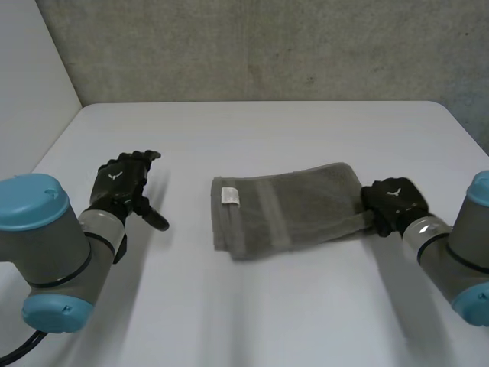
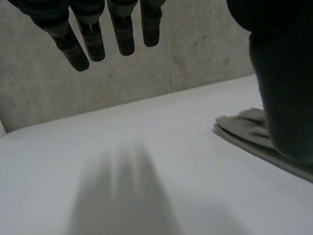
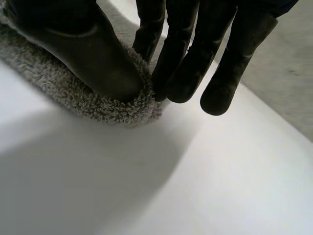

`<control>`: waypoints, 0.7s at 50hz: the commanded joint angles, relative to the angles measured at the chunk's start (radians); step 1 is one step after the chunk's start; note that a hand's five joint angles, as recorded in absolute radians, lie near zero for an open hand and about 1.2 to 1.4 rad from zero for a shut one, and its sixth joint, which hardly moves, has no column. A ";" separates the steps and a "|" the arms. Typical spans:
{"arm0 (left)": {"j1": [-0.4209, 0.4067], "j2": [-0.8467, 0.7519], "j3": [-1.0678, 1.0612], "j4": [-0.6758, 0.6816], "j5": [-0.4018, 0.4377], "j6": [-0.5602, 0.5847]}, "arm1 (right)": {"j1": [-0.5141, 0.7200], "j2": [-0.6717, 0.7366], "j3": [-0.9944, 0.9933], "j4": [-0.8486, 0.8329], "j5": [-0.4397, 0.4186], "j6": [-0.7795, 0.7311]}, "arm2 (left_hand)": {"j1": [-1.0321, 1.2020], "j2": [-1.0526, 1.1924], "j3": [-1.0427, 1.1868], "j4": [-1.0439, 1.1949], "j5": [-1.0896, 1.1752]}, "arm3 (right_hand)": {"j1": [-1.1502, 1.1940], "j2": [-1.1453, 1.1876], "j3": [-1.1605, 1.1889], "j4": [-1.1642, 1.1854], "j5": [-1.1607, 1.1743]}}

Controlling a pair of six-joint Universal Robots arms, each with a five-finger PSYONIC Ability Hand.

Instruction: Fold the towel.

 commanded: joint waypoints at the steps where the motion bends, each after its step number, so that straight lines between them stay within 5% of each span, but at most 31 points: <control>1: 0.000 0.080 -0.034 0.072 0.109 0.000 | -0.032 -0.074 -0.022 0.018 0.057 -0.109 | -0.080 -0.078 -0.065 -0.086 -0.218 | 0.123 0.077 0.061 0.052 0.064; 9: -0.037 0.185 -0.011 0.072 0.166 -0.003 | 0.044 -0.120 -0.097 0.020 0.051 -0.283 | -0.080 -0.078 -0.065 -0.086 -0.218 | 0.123 0.077 0.061 0.052 0.064; 14: -0.045 0.216 0.037 0.069 0.166 -0.003 | 0.323 -0.078 -0.200 0.032 0.013 -0.299 | -0.080 -0.078 -0.065 -0.086 -0.218 | 0.123 0.077 0.061 0.052 0.064; 21: -0.069 0.215 0.095 0.050 0.163 -0.003 | 0.487 0.027 -0.202 0.084 -0.053 -0.342 | -0.077 -0.075 -0.062 -0.083 -0.215 | 0.123 0.077 0.061 0.052 0.064; 23: -0.071 0.207 0.104 0.039 0.164 -0.003 | 0.503 0.028 -0.202 0.096 -0.045 -0.348 | -0.077 -0.075 -0.062 -0.083 -0.215 | 0.030 -0.016 -0.032 -0.041 -0.029; 25: -0.072 0.204 0.110 0.030 0.163 -0.003 | 0.498 0.019 -0.200 0.101 -0.018 -0.335 | -0.077 -0.075 -0.062 -0.083 -0.215 | -0.774 -0.821 -0.837 -0.845 -0.834; 31: -0.114 0.140 0.166 0.007 0.161 -0.004 | 0.458 -0.073 -0.196 0.099 0.064 -0.215 | -0.072 -0.069 -0.056 -0.078 -0.209 | -1.080 -1.126 -1.142 -1.150 -1.139; 35: -0.164 0.074 0.231 -0.033 0.160 -0.006 | 0.336 -0.186 -0.159 0.107 0.073 0.043 | -0.072 -0.069 -0.056 -0.078 -0.209 | -1.099 -1.145 -1.161 -1.169 -1.158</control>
